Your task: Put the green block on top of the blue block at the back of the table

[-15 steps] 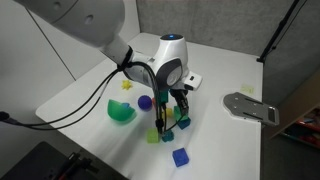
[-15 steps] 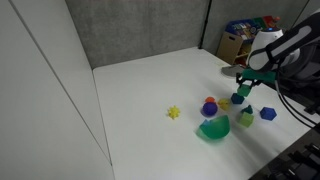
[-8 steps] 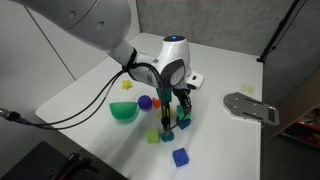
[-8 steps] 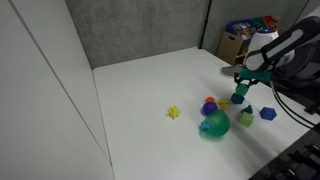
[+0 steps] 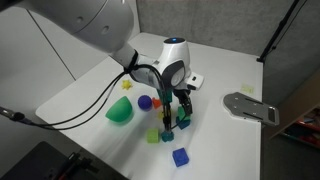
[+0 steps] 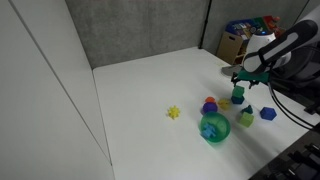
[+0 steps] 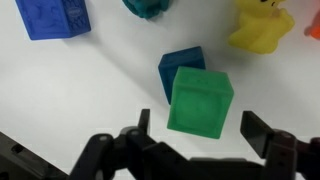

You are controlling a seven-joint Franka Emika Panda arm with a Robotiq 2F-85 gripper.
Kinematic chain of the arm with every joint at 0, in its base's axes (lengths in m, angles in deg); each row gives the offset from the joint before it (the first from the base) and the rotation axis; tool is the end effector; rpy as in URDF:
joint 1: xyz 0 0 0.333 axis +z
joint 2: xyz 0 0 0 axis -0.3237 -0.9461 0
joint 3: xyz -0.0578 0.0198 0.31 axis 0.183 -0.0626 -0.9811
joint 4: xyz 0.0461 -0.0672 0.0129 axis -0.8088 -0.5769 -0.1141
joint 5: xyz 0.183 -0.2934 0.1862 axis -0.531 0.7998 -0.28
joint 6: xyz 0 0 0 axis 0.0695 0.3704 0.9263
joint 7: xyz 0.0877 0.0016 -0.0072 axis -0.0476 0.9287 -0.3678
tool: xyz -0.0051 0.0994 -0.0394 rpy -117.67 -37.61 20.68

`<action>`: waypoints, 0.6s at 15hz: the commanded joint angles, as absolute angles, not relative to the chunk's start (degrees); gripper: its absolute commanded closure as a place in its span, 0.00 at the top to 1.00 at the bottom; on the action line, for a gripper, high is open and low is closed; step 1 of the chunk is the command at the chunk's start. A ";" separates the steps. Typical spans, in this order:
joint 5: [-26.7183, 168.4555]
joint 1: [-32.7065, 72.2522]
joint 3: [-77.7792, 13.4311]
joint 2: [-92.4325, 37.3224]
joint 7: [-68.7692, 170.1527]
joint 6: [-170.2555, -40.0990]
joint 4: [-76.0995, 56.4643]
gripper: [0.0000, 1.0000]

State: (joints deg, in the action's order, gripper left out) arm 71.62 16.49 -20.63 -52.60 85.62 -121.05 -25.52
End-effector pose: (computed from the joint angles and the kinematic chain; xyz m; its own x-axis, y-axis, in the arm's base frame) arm 0.6021 -0.1869 0.1343 0.6397 -0.7539 0.1498 -0.7684 -0.6227 0.1479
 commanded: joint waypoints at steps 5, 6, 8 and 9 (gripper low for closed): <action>70.60 18.83 -21.65 -49.62 81.65 -119.35 -26.93 1.00; 70.96 19.70 -21.74 -49.17 81.31 -119.30 -27.45 0.99; 71.40 21.34 -22.22 -48.11 80.24 -119.19 -28.45 1.00; 71.61 22.25 -22.23 -47.74 79.95 -118.99 -28.78 1.00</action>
